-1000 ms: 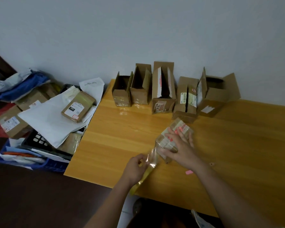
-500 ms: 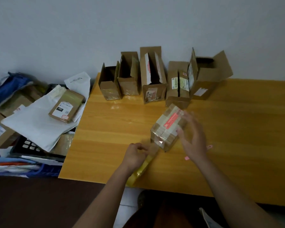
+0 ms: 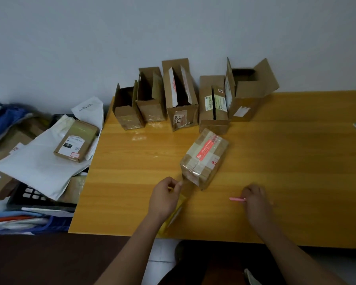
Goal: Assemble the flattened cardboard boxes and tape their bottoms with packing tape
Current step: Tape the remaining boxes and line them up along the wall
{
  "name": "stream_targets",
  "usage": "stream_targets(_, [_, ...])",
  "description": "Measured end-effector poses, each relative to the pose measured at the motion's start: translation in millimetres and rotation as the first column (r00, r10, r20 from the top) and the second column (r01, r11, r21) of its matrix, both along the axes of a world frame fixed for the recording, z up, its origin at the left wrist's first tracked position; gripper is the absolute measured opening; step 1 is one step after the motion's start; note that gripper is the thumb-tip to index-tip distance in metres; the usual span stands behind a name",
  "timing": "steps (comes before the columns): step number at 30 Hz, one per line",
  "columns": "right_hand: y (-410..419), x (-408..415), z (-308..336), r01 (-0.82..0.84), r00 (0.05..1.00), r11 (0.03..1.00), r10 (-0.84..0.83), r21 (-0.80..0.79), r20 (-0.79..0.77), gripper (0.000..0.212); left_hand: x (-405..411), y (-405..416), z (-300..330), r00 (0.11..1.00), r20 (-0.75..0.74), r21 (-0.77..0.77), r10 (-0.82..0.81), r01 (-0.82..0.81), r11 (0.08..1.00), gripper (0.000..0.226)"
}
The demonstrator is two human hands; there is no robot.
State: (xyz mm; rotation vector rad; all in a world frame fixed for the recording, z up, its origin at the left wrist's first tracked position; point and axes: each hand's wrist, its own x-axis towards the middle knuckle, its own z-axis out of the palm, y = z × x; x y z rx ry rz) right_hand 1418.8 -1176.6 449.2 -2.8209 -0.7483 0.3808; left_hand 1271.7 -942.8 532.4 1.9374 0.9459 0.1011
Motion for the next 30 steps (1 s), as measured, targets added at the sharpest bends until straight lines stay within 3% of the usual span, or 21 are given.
stream_targets(2, [-1, 2, 0, -0.023, 1.000, 1.000, 0.023, 0.005, 0.007, 0.015, -1, 1, -1, 1.000, 0.012, -0.013, 0.010, -0.010, 1.000, 0.022])
stream_targets(6, [2, 5, 21, -0.020, 0.999, 0.973, 0.013, 0.229, 0.034, 0.019, 3, 1, 1, 1.000, -0.011, -0.006, 0.003, -0.003, 1.000, 0.024])
stream_targets(10, [11, 0, 58, 0.006, 1.000, 0.843, -0.016, 0.537, 0.015, 0.012, 9, 2, 6, 0.988, -0.151, 0.110, -0.034, 0.050, 0.993, 0.033])
stream_targets(14, [29, -12, 92, 0.003, 0.996, 0.715, 0.059, 0.699, -0.064, 0.033, 7, 2, 8, 0.988, -0.153, 0.077, -0.021, 0.034, 0.996, 0.036])
stream_targets(17, [41, -20, 109, -0.113, 0.983, 0.653, 0.181, 0.749, -0.009, 0.018, -1, 0, 7, 0.997, -0.078, 0.011, -0.026, 0.027, 1.000, 0.030])
stream_targets(20, [56, -28, 121, -0.143, 0.966, 0.576, 0.259, 0.805, -0.013, 0.027, -10, 0, 7, 0.999, -0.042, -0.057, -0.010, 0.007, 0.998, 0.027])
stream_targets(27, [79, -39, 133, 0.299, 0.892, 0.487, 0.161, 0.821, -0.421, 0.053, -24, 3, 1, 0.999, 0.013, -0.149, 0.046, -0.044, 0.988, 0.024])
stream_targets(30, [84, -40, 131, 0.142, 0.963, 0.549, 0.117, 0.824, -0.244, 0.031, -28, 2, -2, 0.998, 0.029, -0.140, 0.054, -0.050, 0.989, 0.022])
